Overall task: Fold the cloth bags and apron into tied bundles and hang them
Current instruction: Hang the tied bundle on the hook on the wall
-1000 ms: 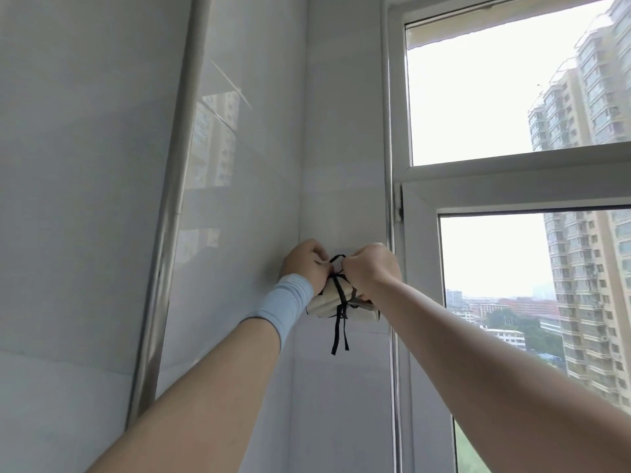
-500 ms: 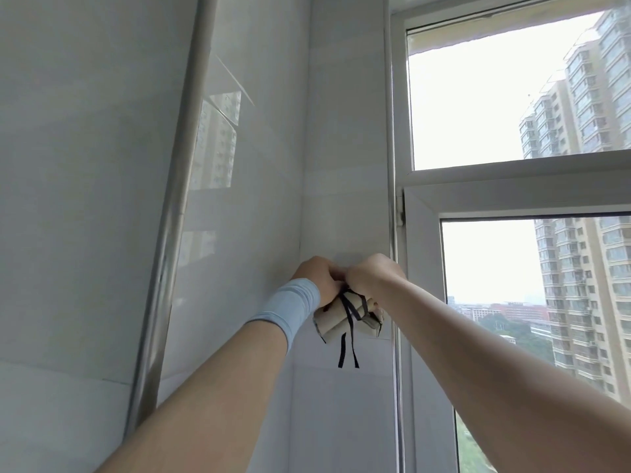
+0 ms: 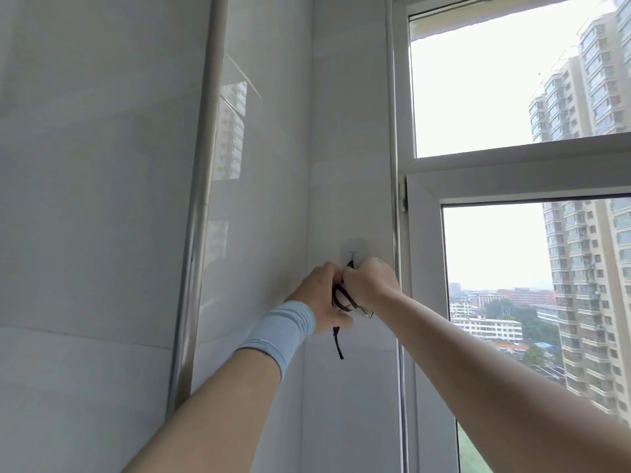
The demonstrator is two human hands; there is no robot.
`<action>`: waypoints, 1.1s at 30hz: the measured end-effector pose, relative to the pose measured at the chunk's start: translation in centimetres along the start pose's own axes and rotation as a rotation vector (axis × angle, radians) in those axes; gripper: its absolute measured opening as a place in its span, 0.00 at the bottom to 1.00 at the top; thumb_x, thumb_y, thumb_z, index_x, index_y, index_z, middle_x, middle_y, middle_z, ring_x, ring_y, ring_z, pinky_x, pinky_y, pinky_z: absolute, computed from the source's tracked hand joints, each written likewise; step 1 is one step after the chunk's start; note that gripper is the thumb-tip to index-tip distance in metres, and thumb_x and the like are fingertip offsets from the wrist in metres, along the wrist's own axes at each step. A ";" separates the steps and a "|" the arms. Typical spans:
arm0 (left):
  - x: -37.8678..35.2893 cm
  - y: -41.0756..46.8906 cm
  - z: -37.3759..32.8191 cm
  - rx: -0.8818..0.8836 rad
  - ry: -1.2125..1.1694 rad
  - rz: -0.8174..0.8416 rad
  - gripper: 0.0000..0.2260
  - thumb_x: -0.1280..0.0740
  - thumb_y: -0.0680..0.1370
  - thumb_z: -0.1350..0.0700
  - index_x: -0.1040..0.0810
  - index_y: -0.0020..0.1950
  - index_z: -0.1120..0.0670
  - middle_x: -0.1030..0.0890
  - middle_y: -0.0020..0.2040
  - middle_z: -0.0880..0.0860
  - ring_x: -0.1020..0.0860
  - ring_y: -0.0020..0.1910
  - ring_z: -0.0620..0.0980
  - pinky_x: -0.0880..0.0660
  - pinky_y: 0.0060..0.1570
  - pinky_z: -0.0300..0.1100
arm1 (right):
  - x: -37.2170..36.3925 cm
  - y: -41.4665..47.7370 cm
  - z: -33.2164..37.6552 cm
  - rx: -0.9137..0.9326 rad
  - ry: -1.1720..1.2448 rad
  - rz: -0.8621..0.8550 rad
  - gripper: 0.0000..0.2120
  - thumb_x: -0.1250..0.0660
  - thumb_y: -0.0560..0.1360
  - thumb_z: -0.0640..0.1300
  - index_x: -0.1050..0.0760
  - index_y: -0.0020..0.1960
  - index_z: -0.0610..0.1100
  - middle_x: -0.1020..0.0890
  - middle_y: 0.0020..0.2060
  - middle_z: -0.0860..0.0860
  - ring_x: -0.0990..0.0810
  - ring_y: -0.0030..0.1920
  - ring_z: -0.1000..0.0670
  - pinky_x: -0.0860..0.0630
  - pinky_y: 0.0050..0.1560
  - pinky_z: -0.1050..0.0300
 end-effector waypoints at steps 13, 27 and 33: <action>0.2 0.0 1.8 -0.124 0.267 -0.112 0.17 0.31 0.73 0.63 0.28 0.54 0.44 0.23 0.50 0.47 0.22 0.47 0.51 0.22 0.49 0.48 | -1.9 -2.8 -5.5 0.424 -0.401 -0.196 0.29 0.37 0.69 0.38 0.33 0.70 0.50 0.30 0.64 0.51 0.35 0.65 0.45 0.36 0.65 0.52; -0.7 -0.2 0.8 -0.260 0.540 -0.204 0.12 0.38 0.79 0.47 0.21 0.60 0.46 0.26 0.58 0.47 0.32 0.59 0.50 0.31 0.59 0.44 | 0.1 -1.2 -6.2 0.559 -0.509 -0.206 0.16 0.38 0.76 0.42 0.24 0.62 0.51 0.25 0.59 0.51 0.27 0.59 0.46 0.29 0.58 0.52; -0.6 -0.3 0.4 -0.147 0.474 -0.203 0.13 0.33 0.77 0.51 0.27 0.60 0.50 0.24 0.57 0.49 0.29 0.58 0.51 0.30 0.57 0.44 | -0.6 -1.6 -6.4 0.576 -0.591 -0.168 0.22 0.39 0.76 0.43 0.30 0.70 0.50 0.29 0.67 0.52 0.32 0.65 0.45 0.34 0.65 0.51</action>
Point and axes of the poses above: each hand's wrist, its own y-axis towards the middle knuckle, its own x-axis out of the back of the hand, z = x × y, the point moved 1 cm from there along y, towards the middle knuckle
